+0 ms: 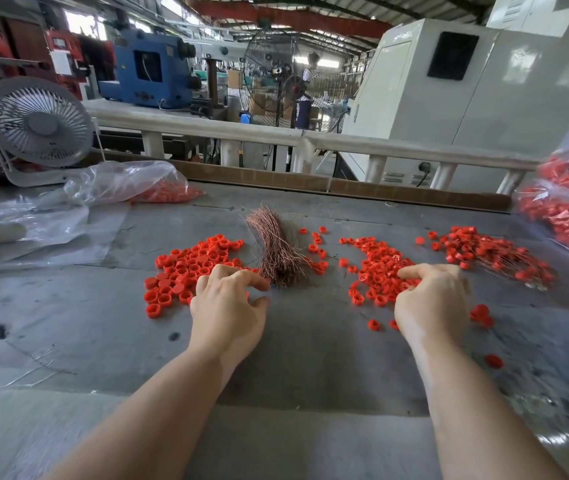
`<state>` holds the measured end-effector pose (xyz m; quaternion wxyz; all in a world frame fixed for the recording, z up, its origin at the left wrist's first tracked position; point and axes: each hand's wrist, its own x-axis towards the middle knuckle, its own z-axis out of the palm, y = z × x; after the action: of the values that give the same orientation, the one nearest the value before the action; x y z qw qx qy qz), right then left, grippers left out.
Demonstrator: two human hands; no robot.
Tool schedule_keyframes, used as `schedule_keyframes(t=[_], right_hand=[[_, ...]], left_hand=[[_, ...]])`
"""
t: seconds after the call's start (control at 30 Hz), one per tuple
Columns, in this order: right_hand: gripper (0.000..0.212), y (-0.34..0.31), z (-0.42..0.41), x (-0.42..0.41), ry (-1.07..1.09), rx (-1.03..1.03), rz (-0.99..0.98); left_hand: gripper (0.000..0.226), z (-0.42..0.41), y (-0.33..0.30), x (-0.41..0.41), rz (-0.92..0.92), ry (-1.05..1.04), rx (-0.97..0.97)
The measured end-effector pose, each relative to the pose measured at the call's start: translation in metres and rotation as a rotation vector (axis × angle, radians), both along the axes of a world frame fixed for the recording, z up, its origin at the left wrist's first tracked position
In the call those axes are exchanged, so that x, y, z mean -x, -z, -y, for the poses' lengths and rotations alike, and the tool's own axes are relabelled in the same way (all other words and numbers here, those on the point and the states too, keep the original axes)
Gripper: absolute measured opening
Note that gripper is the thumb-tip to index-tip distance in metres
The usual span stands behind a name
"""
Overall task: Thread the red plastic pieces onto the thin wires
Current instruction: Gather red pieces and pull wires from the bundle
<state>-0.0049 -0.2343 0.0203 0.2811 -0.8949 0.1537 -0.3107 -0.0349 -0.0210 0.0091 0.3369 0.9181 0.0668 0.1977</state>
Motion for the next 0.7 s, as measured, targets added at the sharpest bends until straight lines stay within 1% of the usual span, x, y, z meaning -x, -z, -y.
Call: schedule_keyframes(t=[0.2, 0.3, 0.37, 0.47, 0.53, 0.6, 0.7], right_hand=[[0.044, 0.002, 0.008, -0.005, 0.026, -0.050, -0.028], [0.043, 0.003, 0.012, -0.007, 0.055, -0.013, -0.054], [0.044, 0.003, 0.010, -0.006, 0.027, 0.022, -0.009], [0.043, 0.004, 0.000, -0.002, -0.133, 0.102, 0.058], [0.039, 0.006, -0.010, -0.001, -0.251, 0.167, 0.076], [0.033, 0.007, -0.021, 0.001, -0.355, 0.212, 0.087], [0.027, 0.009, -0.036, 0.005, -0.495, 0.259, 0.081]], left_hand=[[0.017, -0.001, -0.001, 0.001, 0.000, 0.013, 0.011], [0.018, -0.001, 0.000, 0.001, 0.002, 0.013, 0.002], [0.018, -0.001, 0.001, 0.000, 0.010, 0.007, -0.003], [0.020, -0.002, 0.002, -0.001, 0.024, -0.008, -0.020], [0.025, -0.003, 0.004, -0.001, 0.042, -0.014, -0.047], [0.036, -0.003, 0.006, -0.003, 0.039, 0.003, -0.101], [0.053, -0.002, 0.011, -0.005, -0.044, 0.056, -0.200]])
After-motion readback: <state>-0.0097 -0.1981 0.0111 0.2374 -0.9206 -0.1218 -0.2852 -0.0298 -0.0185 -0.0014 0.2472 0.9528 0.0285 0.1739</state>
